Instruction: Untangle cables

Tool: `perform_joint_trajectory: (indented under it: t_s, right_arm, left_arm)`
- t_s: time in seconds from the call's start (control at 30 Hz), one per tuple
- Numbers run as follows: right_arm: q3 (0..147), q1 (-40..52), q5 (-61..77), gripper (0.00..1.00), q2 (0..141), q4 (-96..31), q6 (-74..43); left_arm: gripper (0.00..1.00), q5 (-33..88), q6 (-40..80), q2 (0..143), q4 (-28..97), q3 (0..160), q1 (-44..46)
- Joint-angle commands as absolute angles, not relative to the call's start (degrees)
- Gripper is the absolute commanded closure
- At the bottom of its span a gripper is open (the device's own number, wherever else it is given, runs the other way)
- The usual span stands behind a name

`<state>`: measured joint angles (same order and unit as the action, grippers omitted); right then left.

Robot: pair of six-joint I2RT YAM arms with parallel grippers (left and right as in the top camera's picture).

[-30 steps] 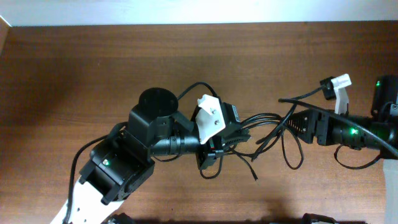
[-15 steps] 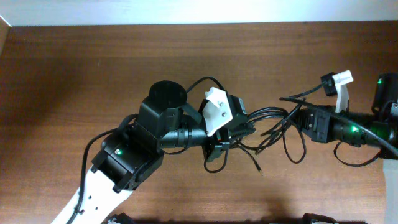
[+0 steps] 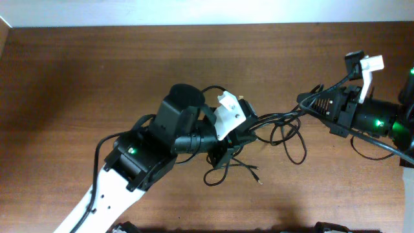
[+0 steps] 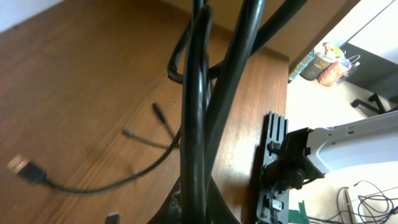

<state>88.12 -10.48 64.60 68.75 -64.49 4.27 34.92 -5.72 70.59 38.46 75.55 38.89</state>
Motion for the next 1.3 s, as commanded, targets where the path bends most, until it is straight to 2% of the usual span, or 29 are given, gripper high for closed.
perform_joint_trajectory:
  t_s: [0.0,0.27,0.43,0.73,0.97,1.07,1.1,1.13,1.2,1.27]
  right_arm:
    - [90.8,-10.92,67.75,0.96,68.62,-59.29,-1.89]
    - [90.98,-10.92,67.68,0.96,68.62,-41.43,-20.45]
    - [90.98,-10.92,66.52,0.96,68.62,-34.37,-26.96]
    - [90.98,-10.9,54.04,0.96,68.62,-34.48,-29.04]
    - [90.98,-10.9,34.76,0.95,68.69,-45.98,-24.49]
    - [90.96,-10.9,24.75,0.75,68.79,-52.03,-22.0]
    - [90.96,-10.9,22.44,0.64,68.84,-53.39,-20.88]
    - [90.96,-10.9,19.92,0.47,68.86,-54.81,-19.57]
    - [90.96,-10.92,18.52,0.2,68.9,-56.71,-18.17]
    - [90.96,-10.9,18.28,0.03,68.9,-58.15,-18.17]
  left_arm:
    - [1.0,34.92,-5.43,71.77,39.62,76.01,39.0]
    - [1.0,34.76,-6.09,72.12,42.81,76.01,39.0]
    - [1.0,35.11,-8.03,72.64,42.89,76.01,42.39]
    - [1.0,35.14,-8.64,77.06,40.01,76.01,50.06]
    - [1.0,36.25,-8.62,77.25,35.62,76.01,52.36]
    - [1.0,38.39,-8.36,77.23,32.75,76.01,52.36]
    - [1.0,38.37,-8.19,77.23,32.18,76.03,52.36]
    - [1.0,38.39,-8.19,77.12,31.68,76.03,52.36]
    - [1.0,38.39,-8.19,76.6,30.87,76.09,52.36]
    - [1.0,38.15,-6.79,76.05,30.17,76.14,52.21]
